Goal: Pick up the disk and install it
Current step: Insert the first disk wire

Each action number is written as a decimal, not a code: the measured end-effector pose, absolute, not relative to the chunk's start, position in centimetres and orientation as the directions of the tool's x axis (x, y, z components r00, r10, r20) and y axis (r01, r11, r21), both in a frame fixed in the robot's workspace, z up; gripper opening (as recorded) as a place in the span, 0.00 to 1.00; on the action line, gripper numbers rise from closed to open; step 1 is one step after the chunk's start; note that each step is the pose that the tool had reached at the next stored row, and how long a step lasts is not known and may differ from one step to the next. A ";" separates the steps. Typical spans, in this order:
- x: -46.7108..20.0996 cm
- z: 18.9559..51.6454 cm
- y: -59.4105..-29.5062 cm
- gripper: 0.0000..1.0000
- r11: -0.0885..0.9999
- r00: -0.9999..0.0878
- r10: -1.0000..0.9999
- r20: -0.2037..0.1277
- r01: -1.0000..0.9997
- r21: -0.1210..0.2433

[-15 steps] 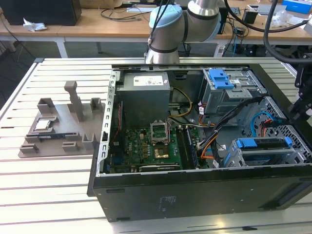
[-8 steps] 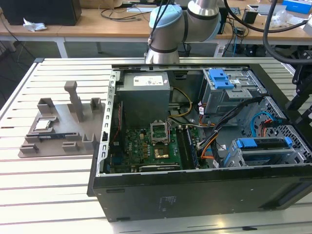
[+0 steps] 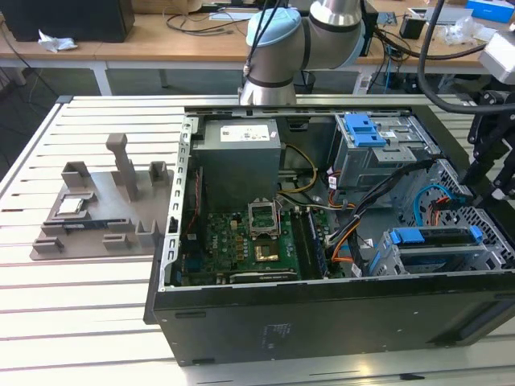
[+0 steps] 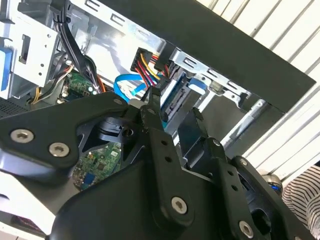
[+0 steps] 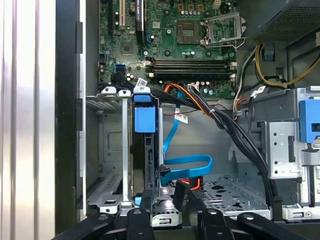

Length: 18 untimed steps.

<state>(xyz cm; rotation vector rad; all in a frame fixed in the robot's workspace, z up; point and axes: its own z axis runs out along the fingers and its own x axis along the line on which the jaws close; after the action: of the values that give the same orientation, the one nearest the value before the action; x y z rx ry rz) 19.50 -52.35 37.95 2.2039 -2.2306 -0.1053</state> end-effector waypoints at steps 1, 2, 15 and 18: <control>19.5 37.8 -52.1 0.42 0.011 -0.013 -0.999 -0.044 -0.999 0.051; 19.5 37.6 -51.9 0.42 0.011 -0.013 -0.999 -0.043 -0.999 0.051; 19.6 36.2 -51.9 0.42 0.012 -0.014 -0.999 -0.040 -0.999 0.051; 19.6 36.2 -51.9 0.40 0.012 -0.014 -0.999 -0.039 -0.999 0.051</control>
<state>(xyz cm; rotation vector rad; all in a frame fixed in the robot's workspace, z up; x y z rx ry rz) 19.62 -51.86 36.22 2.2000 -2.2294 -0.0990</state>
